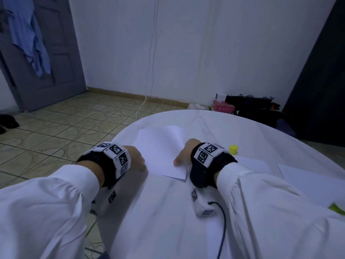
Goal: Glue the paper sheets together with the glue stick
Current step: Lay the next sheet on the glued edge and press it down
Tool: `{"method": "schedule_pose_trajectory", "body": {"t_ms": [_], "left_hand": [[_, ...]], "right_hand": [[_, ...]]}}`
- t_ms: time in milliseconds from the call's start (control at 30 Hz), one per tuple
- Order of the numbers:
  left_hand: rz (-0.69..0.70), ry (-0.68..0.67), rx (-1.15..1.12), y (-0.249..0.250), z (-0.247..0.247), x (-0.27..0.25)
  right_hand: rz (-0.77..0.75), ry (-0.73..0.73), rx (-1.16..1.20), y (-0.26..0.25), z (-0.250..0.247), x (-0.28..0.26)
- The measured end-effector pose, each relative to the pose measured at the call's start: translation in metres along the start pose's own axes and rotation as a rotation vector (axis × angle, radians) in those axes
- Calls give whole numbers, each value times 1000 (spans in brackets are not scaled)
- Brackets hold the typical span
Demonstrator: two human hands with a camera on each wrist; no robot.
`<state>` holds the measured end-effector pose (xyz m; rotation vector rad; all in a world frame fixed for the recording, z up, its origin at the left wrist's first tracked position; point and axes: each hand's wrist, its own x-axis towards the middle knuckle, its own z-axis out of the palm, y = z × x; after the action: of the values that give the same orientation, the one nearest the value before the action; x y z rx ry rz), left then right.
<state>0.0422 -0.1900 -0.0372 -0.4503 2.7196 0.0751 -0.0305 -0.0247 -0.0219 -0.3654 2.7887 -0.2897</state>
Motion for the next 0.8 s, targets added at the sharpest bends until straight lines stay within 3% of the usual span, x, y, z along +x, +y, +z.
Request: {"method": "schedule_pose_trajectory", "body": {"t_ms": [100, 267, 400, 500, 667, 800], "left_hand": [[50, 50, -167, -11, 0, -11], [84, 315, -720, -15, -13, -39], [204, 240, -1035, 0, -14, -66], [314, 135, -1081, 28, -9, -90], [395, 38, -961, 81, 14, -124], [408, -51, -843, 109, 35, -136]], "right_hand": [[9, 42, 273, -1, -2, -21], [-36, 99, 549, 30, -23, -77], [-3, 98, 660, 80, -37, -127], [9, 64, 795, 126, -38, -163], [-1, -27, 1021, 192, -20, -202], [102, 11, 883, 220, -9, -221]]}}
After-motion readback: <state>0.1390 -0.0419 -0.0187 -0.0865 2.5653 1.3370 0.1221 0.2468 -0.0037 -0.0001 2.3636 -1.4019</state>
